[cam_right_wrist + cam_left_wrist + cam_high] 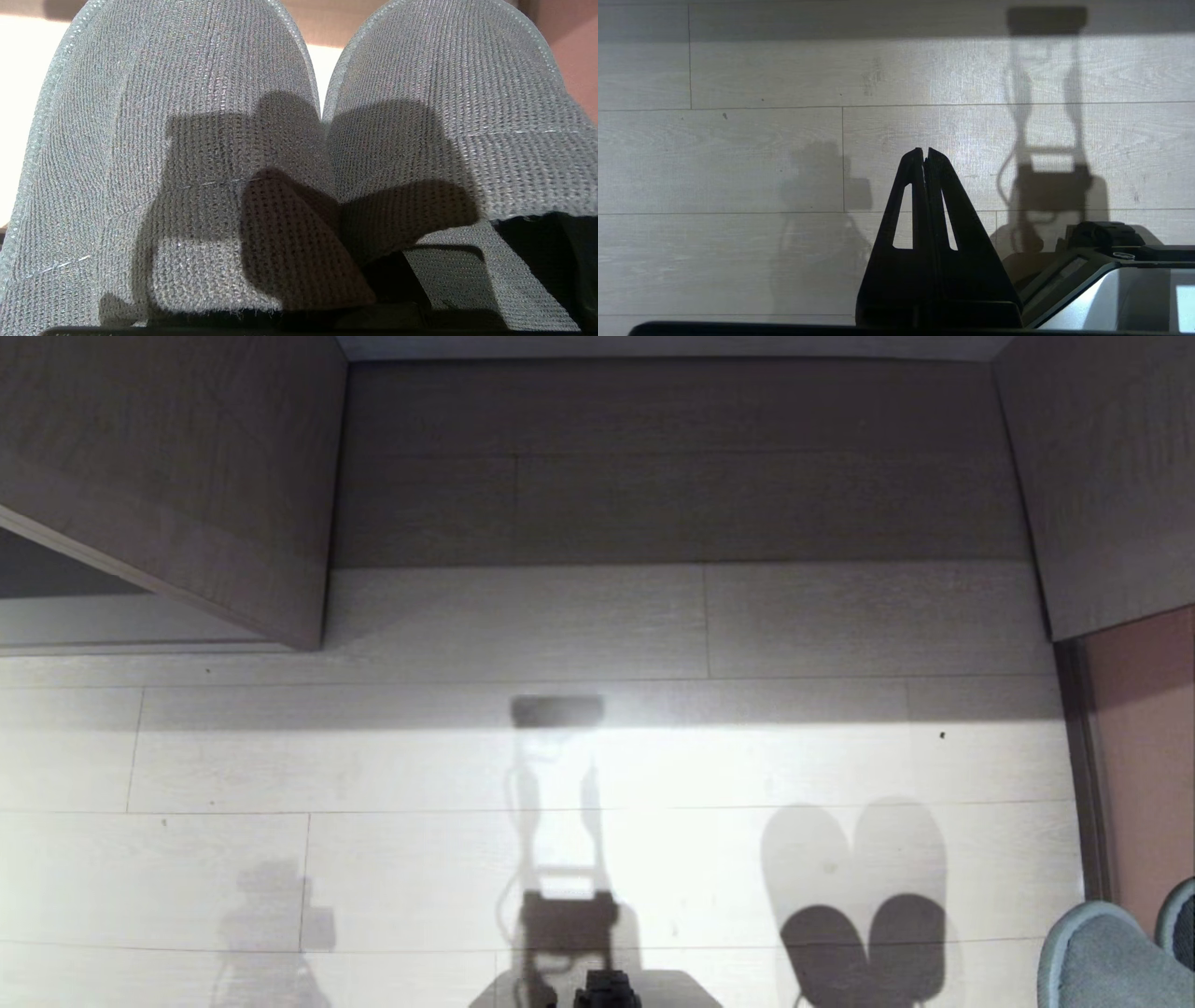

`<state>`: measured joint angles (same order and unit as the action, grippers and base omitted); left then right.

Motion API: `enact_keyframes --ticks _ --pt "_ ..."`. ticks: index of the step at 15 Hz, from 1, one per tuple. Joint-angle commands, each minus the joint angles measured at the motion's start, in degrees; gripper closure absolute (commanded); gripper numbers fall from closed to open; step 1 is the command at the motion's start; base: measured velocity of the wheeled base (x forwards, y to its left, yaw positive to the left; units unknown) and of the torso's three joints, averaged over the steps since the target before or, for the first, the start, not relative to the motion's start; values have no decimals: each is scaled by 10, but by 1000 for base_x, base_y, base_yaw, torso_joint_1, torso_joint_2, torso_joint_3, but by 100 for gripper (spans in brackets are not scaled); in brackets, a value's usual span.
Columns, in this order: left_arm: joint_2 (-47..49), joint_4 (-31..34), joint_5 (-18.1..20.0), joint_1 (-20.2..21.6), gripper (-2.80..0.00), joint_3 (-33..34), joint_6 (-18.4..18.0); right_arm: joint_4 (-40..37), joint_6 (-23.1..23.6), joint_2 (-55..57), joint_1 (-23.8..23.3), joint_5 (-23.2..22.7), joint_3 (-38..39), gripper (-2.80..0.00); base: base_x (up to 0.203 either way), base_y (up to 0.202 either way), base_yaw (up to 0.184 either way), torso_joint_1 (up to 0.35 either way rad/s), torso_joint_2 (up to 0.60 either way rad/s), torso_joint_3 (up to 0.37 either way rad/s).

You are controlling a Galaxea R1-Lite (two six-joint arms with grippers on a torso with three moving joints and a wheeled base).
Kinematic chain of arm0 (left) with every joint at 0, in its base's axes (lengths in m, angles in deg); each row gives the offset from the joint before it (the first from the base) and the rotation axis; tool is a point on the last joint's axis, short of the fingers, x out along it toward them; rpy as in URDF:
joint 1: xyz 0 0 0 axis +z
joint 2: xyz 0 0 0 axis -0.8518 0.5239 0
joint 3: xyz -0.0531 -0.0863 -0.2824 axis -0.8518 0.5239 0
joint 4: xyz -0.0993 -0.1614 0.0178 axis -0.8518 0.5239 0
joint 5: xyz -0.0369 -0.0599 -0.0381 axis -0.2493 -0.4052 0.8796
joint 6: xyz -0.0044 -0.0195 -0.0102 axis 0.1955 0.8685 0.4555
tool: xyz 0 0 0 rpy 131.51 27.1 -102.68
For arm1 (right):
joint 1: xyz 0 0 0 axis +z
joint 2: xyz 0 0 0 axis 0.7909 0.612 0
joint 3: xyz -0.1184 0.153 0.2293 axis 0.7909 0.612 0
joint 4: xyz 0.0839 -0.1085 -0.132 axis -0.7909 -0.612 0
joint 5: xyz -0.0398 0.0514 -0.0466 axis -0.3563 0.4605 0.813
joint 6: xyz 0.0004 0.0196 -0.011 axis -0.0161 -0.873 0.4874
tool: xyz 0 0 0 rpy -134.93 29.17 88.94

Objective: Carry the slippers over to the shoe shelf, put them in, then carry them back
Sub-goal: Place the slippers on the floor

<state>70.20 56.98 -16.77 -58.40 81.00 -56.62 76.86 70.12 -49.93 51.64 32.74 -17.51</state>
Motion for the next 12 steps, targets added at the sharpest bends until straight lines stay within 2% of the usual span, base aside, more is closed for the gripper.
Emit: enact_keyframes --ticks 1,12 --pt "1 0 0 0 0 0 0 0 0 1 0 0 0 0 0 0 0 0 2 -203" --pt "1 0 0 0 0 0 0 0 1 1 0 0 1 0 0 0 0 3 2 -196"
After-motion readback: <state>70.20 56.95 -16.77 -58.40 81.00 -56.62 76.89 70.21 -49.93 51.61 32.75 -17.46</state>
